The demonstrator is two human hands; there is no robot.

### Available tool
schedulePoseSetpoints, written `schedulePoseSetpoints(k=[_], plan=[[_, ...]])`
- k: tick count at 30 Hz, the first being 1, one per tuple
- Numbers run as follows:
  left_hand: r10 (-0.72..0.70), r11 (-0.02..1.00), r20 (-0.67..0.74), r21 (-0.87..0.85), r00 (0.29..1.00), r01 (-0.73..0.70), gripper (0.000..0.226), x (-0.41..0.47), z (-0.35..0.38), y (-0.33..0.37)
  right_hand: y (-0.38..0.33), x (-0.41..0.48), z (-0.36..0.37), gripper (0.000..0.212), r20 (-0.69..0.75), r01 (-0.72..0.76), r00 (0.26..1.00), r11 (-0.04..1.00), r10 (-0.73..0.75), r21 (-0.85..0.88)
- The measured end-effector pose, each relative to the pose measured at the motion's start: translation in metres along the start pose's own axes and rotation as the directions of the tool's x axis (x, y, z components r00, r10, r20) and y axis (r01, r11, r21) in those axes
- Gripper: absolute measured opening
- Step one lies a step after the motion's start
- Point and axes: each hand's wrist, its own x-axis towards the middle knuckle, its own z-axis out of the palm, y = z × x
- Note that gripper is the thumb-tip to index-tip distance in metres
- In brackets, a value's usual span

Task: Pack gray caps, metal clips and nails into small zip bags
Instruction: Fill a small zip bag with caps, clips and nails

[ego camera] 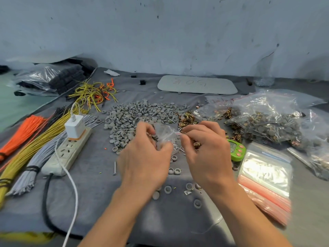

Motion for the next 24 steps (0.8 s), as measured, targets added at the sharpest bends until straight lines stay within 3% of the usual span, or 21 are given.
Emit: schedulePoseSetpoints(k=[2, 3, 4, 6, 9, 11, 14, 17, 18, 20, 24], plan=[[-0.104, 0.92, 0.289, -0.335, 0.952, 0.202, 0.029, 0.005, 0.003, -0.007, 0.006, 0.0, -0.004, 0.008, 0.029, -0.053, 0.998, 0.996, 0.051, 0.07], [-0.112, 0.892, 0.318, -0.386, 0.941, 0.237, 0.031, 0.008, 0.002, -0.01, 0.008, 0.0, -0.006, 0.008, 0.038, -0.055, 0.998, 0.997, 0.053, 0.057], [-0.116, 0.894, 0.28, -0.388, 0.953, 0.223, 0.033, 0.01, 0.001, -0.012, 0.008, -0.001, -0.007, 0.008, 0.041, -0.048, 0.998, 0.999, 0.047, 0.019], [-0.094, 0.947, 0.062, -0.303, 0.994, 0.109, 0.035, 0.012, -0.001, -0.013, 0.002, -0.005, -0.006, 0.012, 0.044, -0.029, 0.999, 0.997, 0.032, -0.077], [0.09, 0.991, -0.204, -0.077, 0.975, -0.108, 0.027, 0.004, -0.004, -0.009, -0.014, -0.01, 0.001, 0.026, 0.045, -0.019, 0.999, 0.987, 0.027, -0.159], [0.123, 0.991, -0.193, -0.028, 0.973, -0.131, 0.017, 0.001, -0.002, -0.005, -0.023, -0.012, 0.003, 0.04, 0.049, -0.041, 0.998, 0.987, 0.049, -0.157], [0.116, 0.98, -0.073, -0.155, 0.991, -0.126, 0.013, 0.004, 0.002, -0.008, -0.03, -0.015, 0.005, 0.052, 0.021, -0.131, 0.991, 0.979, 0.136, -0.156], [0.167, 0.965, -0.046, -0.197, 0.985, -0.173, 0.006, 0.005, 0.006, -0.014, -0.028, -0.021, 0.013, 0.021, -0.008, -0.13, 0.991, 0.981, 0.131, -0.142], [0.182, 0.957, -0.033, -0.224, 0.983, -0.185, 0.005, 0.005, 0.007, -0.016, -0.026, -0.022, 0.014, 0.01, 0.022, -0.109, 0.993, 0.985, 0.113, -0.13], [0.217, 0.933, 0.015, -0.298, 0.976, -0.203, 0.012, 0.006, 0.008, -0.018, -0.023, -0.021, 0.016, 0.014, 0.121, -0.132, 0.983, 0.989, 0.14, -0.073], [0.307, 0.895, 0.07, -0.36, 0.949, -0.263, 0.028, 0.006, 0.005, -0.019, -0.012, -0.009, 0.019, 0.02, 0.345, -0.382, 0.88, 0.918, 0.325, 0.11]])
